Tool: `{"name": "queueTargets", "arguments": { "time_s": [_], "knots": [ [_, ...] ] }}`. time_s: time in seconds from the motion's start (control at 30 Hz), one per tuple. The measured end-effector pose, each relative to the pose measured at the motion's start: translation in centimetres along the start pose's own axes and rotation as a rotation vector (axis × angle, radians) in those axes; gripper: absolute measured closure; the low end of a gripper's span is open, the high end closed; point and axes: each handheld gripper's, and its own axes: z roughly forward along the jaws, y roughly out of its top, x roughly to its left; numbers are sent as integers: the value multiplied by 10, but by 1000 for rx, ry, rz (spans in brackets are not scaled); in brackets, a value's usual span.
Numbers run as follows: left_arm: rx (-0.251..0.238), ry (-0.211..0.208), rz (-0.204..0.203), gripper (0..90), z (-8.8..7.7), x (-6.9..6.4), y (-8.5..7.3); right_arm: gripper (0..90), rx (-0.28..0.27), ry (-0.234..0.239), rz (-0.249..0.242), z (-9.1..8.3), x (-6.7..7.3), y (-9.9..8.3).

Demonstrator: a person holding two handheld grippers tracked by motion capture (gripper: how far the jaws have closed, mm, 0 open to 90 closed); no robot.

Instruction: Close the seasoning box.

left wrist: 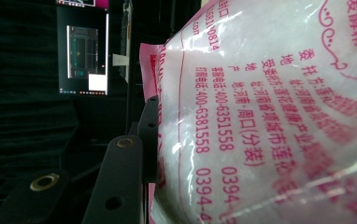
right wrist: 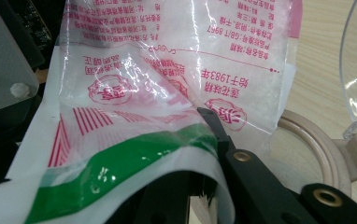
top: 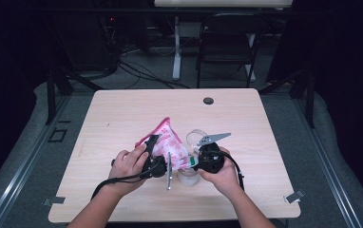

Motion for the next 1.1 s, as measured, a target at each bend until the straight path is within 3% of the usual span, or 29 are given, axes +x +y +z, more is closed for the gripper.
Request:
{"name": "queueTargets", "arguments": {
  "time_s": [1.1],
  "knots": [
    [-6,23,25,652,-4,3,4,900,-5,-5,-4,1,0,0]
  ]
}}
